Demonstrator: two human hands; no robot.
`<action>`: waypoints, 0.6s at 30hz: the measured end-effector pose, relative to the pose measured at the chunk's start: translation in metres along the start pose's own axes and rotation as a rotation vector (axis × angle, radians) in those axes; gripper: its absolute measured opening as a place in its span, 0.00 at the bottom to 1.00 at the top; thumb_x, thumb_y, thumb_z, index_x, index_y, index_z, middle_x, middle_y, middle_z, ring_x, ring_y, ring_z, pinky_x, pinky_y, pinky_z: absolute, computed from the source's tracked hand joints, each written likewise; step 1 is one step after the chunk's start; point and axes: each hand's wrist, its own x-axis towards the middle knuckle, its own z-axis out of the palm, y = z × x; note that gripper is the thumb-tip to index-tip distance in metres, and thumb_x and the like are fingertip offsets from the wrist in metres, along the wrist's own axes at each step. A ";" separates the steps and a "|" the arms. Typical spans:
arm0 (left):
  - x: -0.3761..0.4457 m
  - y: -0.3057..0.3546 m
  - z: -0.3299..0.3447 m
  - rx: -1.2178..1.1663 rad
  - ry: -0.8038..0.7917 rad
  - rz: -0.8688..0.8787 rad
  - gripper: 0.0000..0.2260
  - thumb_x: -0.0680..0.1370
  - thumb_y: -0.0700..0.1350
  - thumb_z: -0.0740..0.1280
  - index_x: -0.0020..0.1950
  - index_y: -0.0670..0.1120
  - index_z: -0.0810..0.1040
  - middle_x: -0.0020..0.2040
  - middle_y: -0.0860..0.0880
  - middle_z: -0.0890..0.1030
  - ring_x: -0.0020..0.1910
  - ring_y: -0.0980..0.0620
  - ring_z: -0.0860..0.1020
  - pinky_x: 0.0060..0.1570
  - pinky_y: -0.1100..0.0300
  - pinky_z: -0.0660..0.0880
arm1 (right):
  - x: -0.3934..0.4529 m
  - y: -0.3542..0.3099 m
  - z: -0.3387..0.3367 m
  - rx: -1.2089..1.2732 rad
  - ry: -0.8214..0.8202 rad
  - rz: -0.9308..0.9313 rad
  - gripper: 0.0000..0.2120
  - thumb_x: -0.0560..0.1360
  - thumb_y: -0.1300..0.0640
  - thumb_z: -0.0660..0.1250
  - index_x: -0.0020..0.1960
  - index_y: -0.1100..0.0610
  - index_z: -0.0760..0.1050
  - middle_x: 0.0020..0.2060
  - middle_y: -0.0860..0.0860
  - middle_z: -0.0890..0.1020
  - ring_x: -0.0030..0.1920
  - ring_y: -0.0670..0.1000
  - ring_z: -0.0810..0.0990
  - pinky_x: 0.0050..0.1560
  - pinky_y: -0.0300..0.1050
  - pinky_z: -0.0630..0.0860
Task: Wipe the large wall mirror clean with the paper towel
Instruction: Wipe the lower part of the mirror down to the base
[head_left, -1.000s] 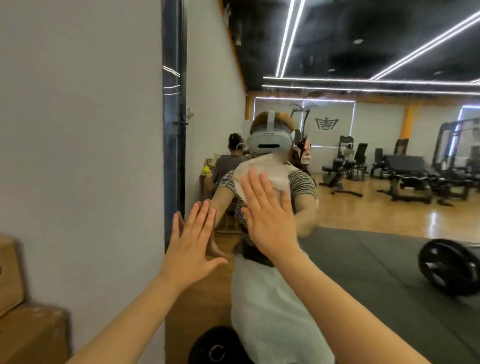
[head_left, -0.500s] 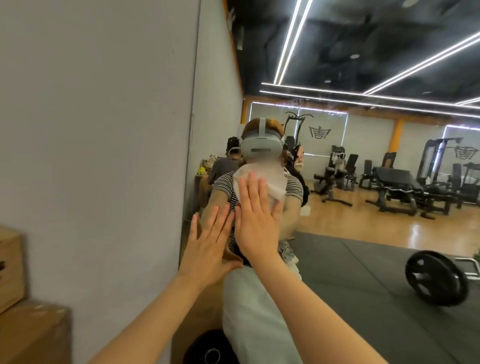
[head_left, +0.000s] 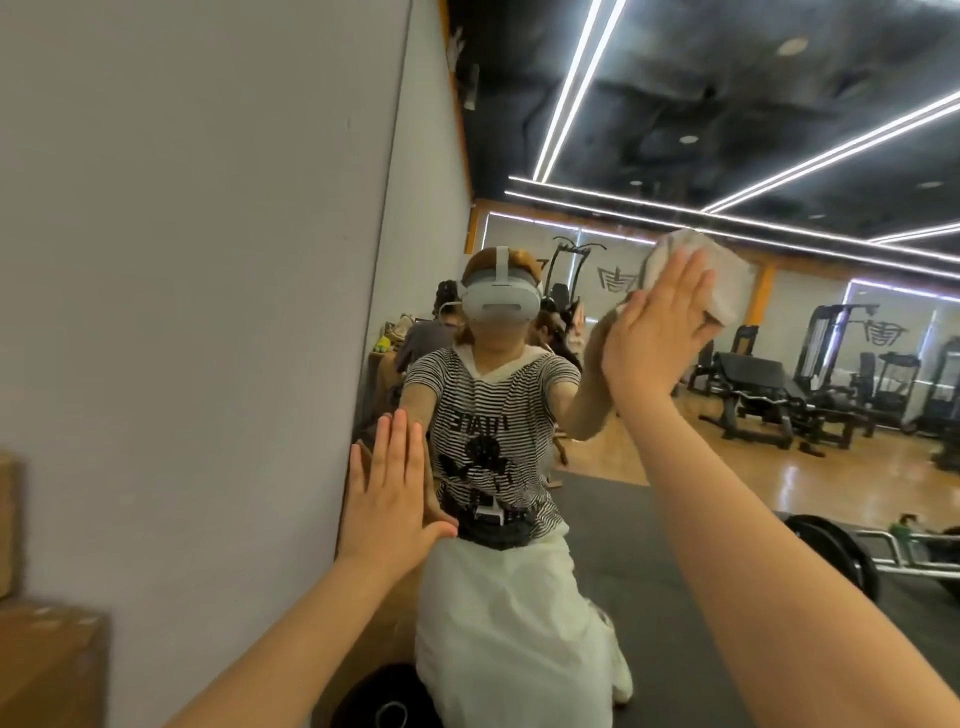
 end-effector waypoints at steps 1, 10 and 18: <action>0.000 0.001 -0.001 -0.002 -0.002 0.008 0.67 0.57 0.74 0.71 0.79 0.41 0.39 0.78 0.41 0.40 0.77 0.42 0.42 0.68 0.37 0.51 | 0.004 -0.014 0.001 -0.006 0.017 0.062 0.27 0.84 0.54 0.48 0.80 0.56 0.44 0.79 0.53 0.49 0.78 0.55 0.45 0.75 0.66 0.46; -0.001 0.001 -0.008 -0.032 -0.032 0.007 0.69 0.53 0.73 0.73 0.79 0.40 0.40 0.79 0.40 0.44 0.77 0.41 0.47 0.66 0.36 0.55 | 0.010 -0.052 0.011 -0.139 -0.179 -0.681 0.26 0.84 0.54 0.49 0.79 0.50 0.45 0.79 0.50 0.49 0.77 0.50 0.41 0.76 0.60 0.43; -0.001 0.007 -0.014 -0.084 -0.058 -0.030 0.72 0.48 0.71 0.77 0.79 0.38 0.46 0.75 0.36 0.61 0.73 0.35 0.63 0.64 0.37 0.62 | 0.050 -0.010 -0.018 -0.036 0.018 -0.152 0.28 0.82 0.57 0.51 0.80 0.55 0.47 0.79 0.53 0.52 0.78 0.54 0.47 0.75 0.64 0.45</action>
